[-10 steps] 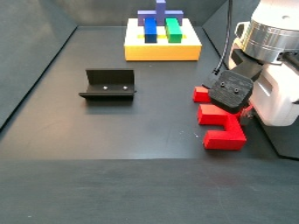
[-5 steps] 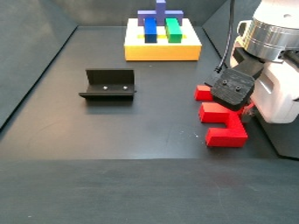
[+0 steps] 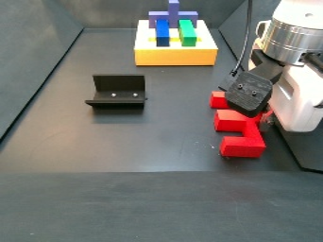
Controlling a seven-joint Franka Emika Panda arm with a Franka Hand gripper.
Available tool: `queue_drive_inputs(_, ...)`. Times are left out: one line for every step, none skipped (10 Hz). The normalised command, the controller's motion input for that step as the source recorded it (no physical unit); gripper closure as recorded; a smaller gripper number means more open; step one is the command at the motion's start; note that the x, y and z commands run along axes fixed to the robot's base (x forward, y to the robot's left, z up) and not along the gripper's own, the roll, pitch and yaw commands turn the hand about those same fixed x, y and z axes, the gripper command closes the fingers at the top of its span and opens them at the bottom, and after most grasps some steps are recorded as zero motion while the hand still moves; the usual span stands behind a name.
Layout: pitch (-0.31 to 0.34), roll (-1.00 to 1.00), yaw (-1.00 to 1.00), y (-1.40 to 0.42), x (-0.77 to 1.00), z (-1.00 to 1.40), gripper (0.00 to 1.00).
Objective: Pick up the red object. Move up. Place the red object on the fixture. Regrasp the red object. Move to above the board. Insert the red object.
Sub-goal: Pick up the red object, then move up.
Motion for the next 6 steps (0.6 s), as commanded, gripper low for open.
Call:
queue_drive_inputs(0.000, 0.00, 0.00, 0.00, 0.00, 0.00, 1.00)
queue_drive_inputs(0.000, 0.00, 0.00, 0.00, 0.00, 0.00, 1.00)
queue_drive_inputs(0.000, 0.00, 0.00, 0.00, 0.00, 0.00, 1.00)
queue_drive_inputs(0.000, 0.00, 0.00, 0.00, 0.00, 0.83, 1.00)
queue_drive_inputs(-0.014, 0.00, -0.04, -0.03, 0.03, 0.84, 1.00)
queue_drive_inputs(0.069, 0.01, -0.05, -0.04, -0.11, 0.60, 1.00)
